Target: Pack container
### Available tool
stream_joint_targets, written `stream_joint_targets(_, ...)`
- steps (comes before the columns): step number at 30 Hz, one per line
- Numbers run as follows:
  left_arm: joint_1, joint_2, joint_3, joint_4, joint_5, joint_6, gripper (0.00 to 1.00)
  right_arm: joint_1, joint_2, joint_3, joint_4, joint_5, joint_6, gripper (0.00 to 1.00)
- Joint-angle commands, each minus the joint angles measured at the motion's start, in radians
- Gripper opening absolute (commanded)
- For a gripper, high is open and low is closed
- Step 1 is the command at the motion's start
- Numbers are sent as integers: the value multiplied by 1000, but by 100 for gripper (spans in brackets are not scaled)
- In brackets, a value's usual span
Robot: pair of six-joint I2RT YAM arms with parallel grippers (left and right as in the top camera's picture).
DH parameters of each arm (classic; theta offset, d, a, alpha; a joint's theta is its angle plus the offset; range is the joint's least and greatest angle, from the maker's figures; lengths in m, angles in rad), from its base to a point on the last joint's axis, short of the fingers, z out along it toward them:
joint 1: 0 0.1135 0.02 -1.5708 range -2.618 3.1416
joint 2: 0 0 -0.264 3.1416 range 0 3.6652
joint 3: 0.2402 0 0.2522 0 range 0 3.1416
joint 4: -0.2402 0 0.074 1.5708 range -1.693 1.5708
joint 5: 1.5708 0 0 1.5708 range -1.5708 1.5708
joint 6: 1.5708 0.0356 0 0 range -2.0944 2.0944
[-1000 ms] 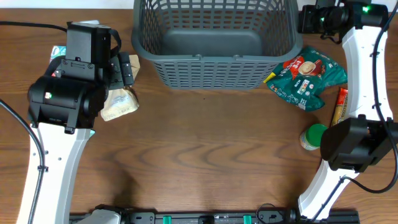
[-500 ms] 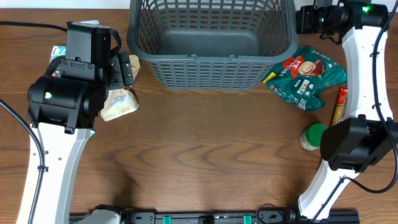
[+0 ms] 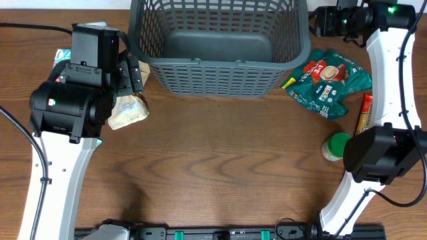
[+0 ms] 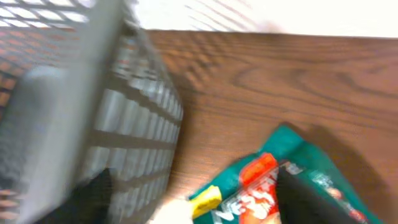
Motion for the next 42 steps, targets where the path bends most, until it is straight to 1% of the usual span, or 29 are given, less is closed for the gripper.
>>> stream_joint_targets(1, 4, -1, 19, -6, -19, -13, 99, 0, 4, -3, -5, 124, 69, 88)
stream_joint_targets(3, 4, -1, 19, -6, -19, -13, 99, -13, 4, -3, -7, 141, 92, 99)
stream_joint_targets(6, 4, -1, 19, -7, -19, -13, 99, -39, 4, -3, -16, 143, 118, 99)
stream_joint_targets(9, 5, -2, 19, -6, -19, -8, 99, -64, 3, -2, -35, 193, 157, 99)
stream_joint_targets(14, 20, -3, 19, -6, -27, 10, 99, -98, -20, 10, -54, 221, 157, 99)
stream_joint_targets(17, 56, -9, 19, -6, -27, 10, 99, -116, -57, 63, -87, 225, 154, 99)
stream_joint_targets(19, 95, -13, 19, -6, -26, 10, 99, -127, -89, 126, -136, 255, 166, 99)
stream_joint_targets(22, 167, -11, 19, -6, -24, 10, 99, -143, -146, 223, -247, 339, 231, 99)
stream_joint_targets(24, 216, -8, 19, -6, -14, 9, 99, -155, -183, 254, -311, 382, 269, 99)
stream_joint_targets(29, 330, -3, 19, -4, -14, 9, 98, -216, -246, 256, -515, 425, 375, 99)
stream_joint_targets(31, 367, -1, 19, -6, -12, 10, 99, -244, -241, 249, -611, 422, 386, 99)
stream_joint_targets(33, 393, 1, 19, -6, 11, 10, 99, -264, -236, 218, -649, 422, 387, 99)
stream_joint_targets(37, 414, 2, 19, -5, 45, 10, 99, -282, -233, 93, -597, 405, 391, 99)
stream_joint_targets(42, 414, 3, 19, -6, 46, 30, 99, -268, -233, -139, -394, 300, 389, 99)
